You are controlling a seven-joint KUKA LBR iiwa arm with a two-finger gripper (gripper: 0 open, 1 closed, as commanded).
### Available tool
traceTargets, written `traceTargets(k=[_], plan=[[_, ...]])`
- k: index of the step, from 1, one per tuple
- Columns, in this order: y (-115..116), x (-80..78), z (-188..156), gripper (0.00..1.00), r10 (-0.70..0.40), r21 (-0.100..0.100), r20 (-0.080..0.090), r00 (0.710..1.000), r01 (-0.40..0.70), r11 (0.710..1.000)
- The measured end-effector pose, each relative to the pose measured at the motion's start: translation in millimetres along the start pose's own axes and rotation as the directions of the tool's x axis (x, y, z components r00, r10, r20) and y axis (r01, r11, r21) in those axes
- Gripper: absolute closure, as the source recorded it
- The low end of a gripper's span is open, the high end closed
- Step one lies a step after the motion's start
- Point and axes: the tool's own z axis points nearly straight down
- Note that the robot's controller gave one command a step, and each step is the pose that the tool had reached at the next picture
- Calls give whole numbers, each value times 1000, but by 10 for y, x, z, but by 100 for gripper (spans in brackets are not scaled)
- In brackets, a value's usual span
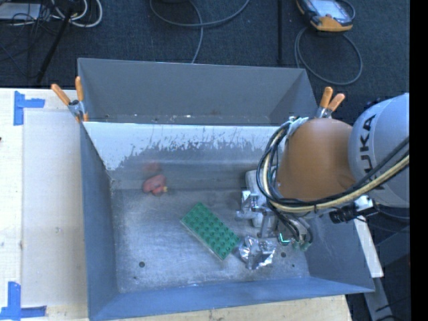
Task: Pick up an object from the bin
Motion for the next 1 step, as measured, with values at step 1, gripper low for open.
traceTargets(k=[1], plan=[[-462,-16,858,0,-51,1,2,999,51,999]])
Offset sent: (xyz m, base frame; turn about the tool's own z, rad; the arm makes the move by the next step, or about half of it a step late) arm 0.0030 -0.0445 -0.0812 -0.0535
